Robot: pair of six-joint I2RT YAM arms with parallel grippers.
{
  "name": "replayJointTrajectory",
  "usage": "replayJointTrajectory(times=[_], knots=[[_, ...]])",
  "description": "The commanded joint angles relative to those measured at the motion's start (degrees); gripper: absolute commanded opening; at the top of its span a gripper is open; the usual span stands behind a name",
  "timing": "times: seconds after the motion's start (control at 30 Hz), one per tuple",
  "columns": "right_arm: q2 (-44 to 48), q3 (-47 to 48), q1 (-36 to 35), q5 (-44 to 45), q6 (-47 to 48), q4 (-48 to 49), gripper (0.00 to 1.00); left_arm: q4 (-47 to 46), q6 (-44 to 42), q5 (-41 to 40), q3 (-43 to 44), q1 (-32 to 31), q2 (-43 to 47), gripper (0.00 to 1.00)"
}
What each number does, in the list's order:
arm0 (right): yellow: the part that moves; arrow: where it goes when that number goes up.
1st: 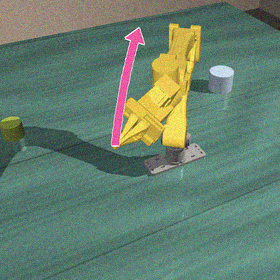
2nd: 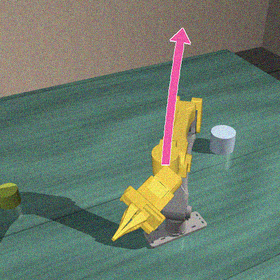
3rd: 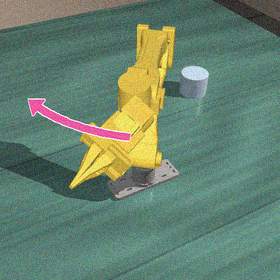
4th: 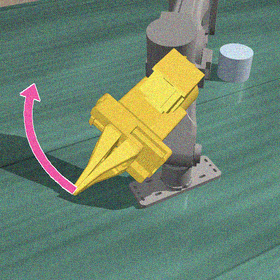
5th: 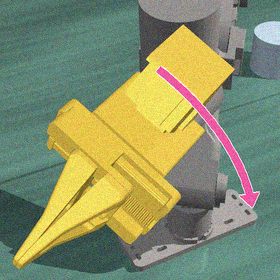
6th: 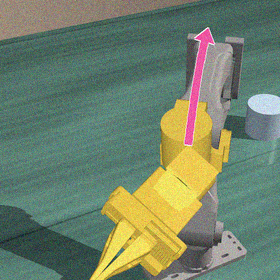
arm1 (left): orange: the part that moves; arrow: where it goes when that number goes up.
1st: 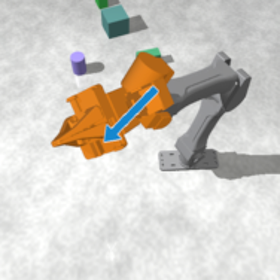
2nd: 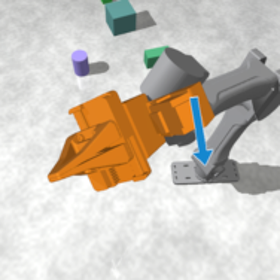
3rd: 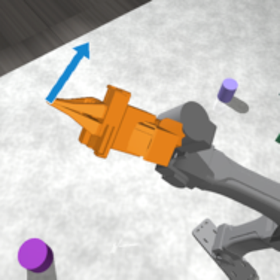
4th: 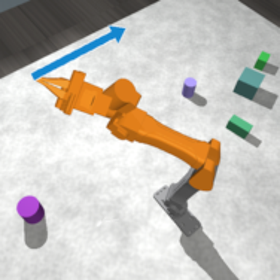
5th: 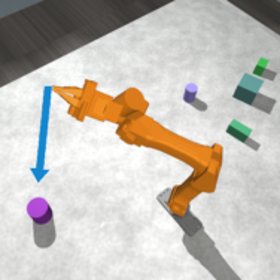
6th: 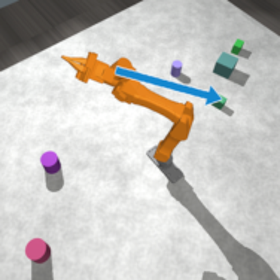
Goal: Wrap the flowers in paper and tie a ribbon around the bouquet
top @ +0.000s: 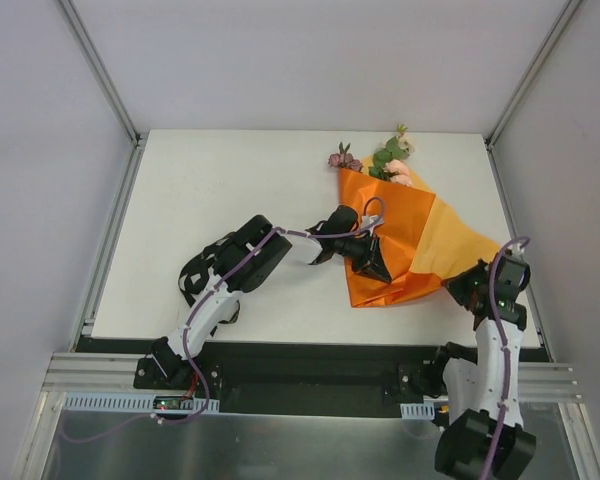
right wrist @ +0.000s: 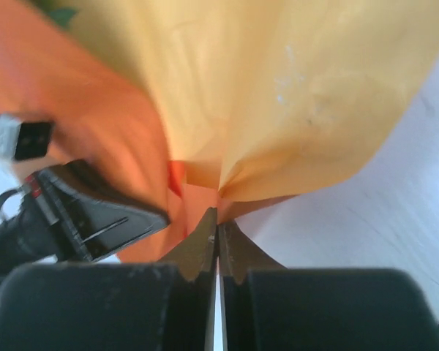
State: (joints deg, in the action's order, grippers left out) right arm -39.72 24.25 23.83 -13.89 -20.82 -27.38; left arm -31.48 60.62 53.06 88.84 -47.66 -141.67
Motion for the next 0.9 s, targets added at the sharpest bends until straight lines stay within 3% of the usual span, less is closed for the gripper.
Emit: replayJointTrajectory(times=[0.0, 0.13, 0.33, 0.43, 0.87], knots=[[0.18, 8.69, -11.77, 2.12, 5.34, 0.82, 0.01, 5.82, -2.17, -3.49, -2.53, 0.02, 1.22, 0.07], [-3.77, 15.54, -24.85, 2.20, 10.61, 1.62, 0.01, 6.87, -3.22, -3.92, -2.79, -0.15, 2.27, 0.07], [-14.30, 21.44, -34.80, -2.27, 15.98, 2.59, 0.01, 8.63, -5.33, -7.69, -4.46, -0.24, 5.86, 0.07], [-18.00, 22.15, -38.76, 0.51, 18.18, 2.50, 0.01, 8.98, -5.60, -8.41, -4.99, -0.15, 6.31, 0.08], [-25.75, 22.60, -40.18, -5.27, 19.15, 2.68, 0.01, 4.24, -5.78, -11.40, -8.59, -0.51, 10.97, 0.12]])
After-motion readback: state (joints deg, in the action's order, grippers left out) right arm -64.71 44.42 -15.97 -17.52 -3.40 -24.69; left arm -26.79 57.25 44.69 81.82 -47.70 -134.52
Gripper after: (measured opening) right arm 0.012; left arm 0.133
